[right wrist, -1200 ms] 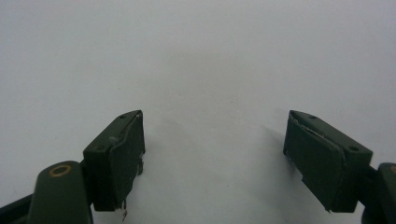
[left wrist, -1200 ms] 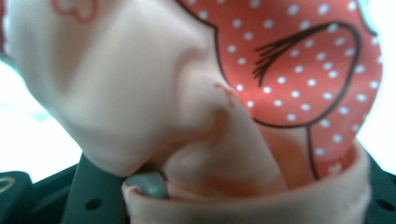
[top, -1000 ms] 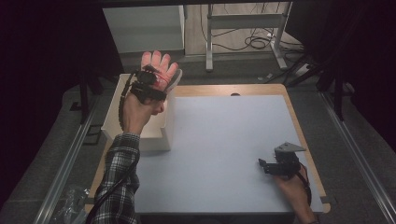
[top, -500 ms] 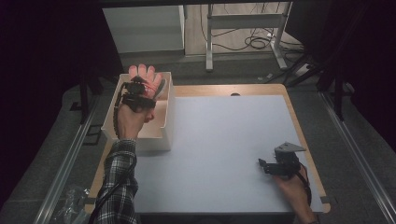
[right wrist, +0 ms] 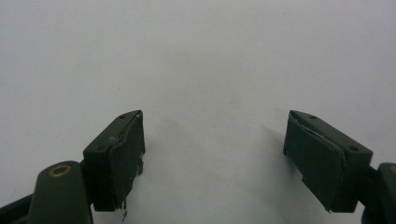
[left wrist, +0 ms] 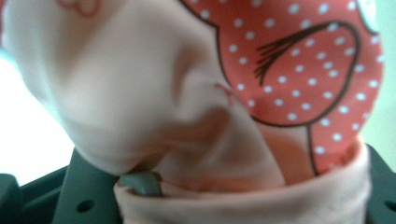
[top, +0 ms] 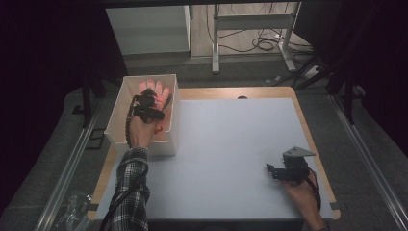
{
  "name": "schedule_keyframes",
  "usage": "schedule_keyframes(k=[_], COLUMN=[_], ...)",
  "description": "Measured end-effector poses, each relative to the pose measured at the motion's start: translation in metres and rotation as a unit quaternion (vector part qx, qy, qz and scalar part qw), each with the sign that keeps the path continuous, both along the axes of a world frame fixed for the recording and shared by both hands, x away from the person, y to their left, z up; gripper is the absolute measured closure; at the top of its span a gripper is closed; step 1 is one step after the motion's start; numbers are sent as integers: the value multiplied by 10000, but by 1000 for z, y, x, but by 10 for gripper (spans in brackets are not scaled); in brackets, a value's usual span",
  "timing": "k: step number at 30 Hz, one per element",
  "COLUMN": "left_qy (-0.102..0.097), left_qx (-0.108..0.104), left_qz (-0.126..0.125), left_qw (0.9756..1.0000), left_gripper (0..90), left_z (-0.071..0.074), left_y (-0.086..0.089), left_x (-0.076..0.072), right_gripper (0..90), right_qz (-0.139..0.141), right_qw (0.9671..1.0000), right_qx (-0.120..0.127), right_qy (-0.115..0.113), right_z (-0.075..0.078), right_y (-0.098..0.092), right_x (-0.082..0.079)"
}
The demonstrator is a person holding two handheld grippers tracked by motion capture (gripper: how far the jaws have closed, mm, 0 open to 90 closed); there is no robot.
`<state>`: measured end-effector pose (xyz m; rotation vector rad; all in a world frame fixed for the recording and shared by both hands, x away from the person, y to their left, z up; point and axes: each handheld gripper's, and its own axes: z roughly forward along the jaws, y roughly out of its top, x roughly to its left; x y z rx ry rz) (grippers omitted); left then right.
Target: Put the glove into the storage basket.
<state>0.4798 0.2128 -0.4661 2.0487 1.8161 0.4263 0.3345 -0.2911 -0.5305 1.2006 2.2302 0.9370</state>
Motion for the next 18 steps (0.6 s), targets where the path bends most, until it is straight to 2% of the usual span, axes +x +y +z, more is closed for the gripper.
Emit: schedule_keyframes(k=[1,3,5,8,14,15,18], left_qy=[0,157,200,382,579,651,678], left_qx=[0,117,129,249,293,348,444], left_qz=[0,-10,-14,-51,-98,-112,-140], left_qw=[10000,9998,9997,9989,9978,9972,9966], left_gripper=[369,365,362,345,296,254,182], left_z=[0,-6,-7,-14,-22,-24,-25], left_y=[0,-4,-6,-11,-15,-16,-17], left_x=[0,4,5,12,19,20,21], right_gripper=[209,209,209,208,208,208,208], right_qz=[1,0,0,1,2,3,3], right_qw=[10000,10000,10000,10000,10000,10000,10000], right_qx=[0,-1,0,-1,-1,-1,-1], right_qy=[0,0,0,-1,-1,-2,-1], right_z=[0,0,0,0,0,0,0], right_y=[0,0,0,0,0,0,0], right_x=[0,0,0,0,0,0,0])
